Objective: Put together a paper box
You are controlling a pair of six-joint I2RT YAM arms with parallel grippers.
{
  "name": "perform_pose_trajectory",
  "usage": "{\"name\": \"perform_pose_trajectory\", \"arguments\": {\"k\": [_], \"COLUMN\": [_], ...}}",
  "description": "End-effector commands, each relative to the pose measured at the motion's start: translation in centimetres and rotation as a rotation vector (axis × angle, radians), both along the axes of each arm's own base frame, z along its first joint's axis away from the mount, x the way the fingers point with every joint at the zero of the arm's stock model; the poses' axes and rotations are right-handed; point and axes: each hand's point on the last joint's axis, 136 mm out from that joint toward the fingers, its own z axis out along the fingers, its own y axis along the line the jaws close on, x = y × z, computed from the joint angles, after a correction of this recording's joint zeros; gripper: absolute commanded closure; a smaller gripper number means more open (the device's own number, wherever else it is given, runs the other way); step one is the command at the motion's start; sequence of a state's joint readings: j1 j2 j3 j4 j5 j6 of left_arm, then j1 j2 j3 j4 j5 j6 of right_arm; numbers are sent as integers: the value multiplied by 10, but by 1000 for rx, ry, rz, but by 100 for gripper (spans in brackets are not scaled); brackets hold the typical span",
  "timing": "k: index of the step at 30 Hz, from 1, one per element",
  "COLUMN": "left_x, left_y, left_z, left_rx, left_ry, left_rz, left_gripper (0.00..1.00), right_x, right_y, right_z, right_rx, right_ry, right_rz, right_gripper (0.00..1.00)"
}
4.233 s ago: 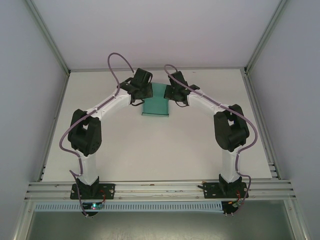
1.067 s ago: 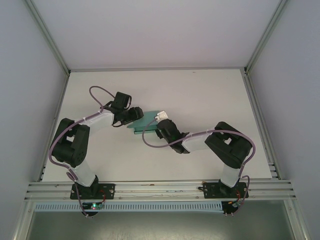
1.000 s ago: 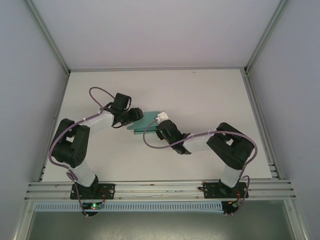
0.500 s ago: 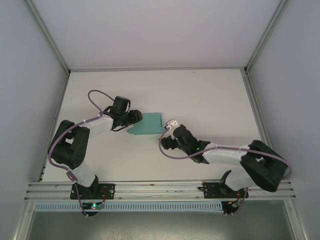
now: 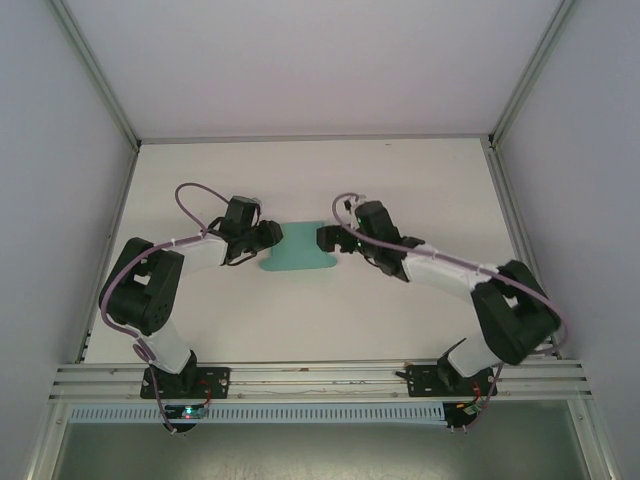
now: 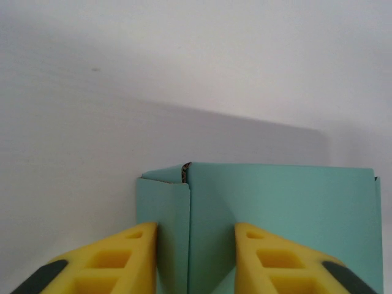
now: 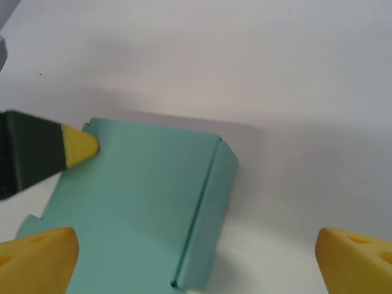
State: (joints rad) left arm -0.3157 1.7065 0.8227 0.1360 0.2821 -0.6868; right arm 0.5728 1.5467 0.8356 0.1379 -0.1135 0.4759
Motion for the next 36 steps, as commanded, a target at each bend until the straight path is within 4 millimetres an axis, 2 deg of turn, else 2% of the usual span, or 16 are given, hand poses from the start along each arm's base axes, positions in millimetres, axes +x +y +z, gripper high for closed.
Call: {"name": "perform_pose_trajectory", "arguments": {"k": [1,5,7,8,10,18,26,30,34,36], "left_x": [-66,-64,-64,-64,-64,-67,-62,-57,-39,-31], "left_y": [31,23,23,26,28,33,29,29,22,16], "left_z": [-84,-81,-81,-82,-83,-92,-84,-75,-45,-25], "left_rx": [64,-125,-152,-152,-167,-226,-276,-275,-297,-277], "left_ry": [308,287,274,275,280,295,239,204,101,36], "left_rz": [24,19,22,32,34,60,39,32,-5,-45], "left_gripper": [72,78,81,87,91,96,95,93,87,79], "right_x": [-2,3,5,6,9,9,9,16,18,19], "right_y": [5,26,32,33,35,55,74,79,80,78], "right_z": [-23,-24,-30,-33,-40,-46,-40,-27,-14,-9], "right_rx": [134,274,286,292,291,357,516,587,603,607], "right_ry": [218,292,332,346,370,431,463,425,405,401], "right_rz": [29,122,136,137,134,214,267,280,291,278], "right_gripper": [2,2,2,2,2,4,11,26,46,49]}}
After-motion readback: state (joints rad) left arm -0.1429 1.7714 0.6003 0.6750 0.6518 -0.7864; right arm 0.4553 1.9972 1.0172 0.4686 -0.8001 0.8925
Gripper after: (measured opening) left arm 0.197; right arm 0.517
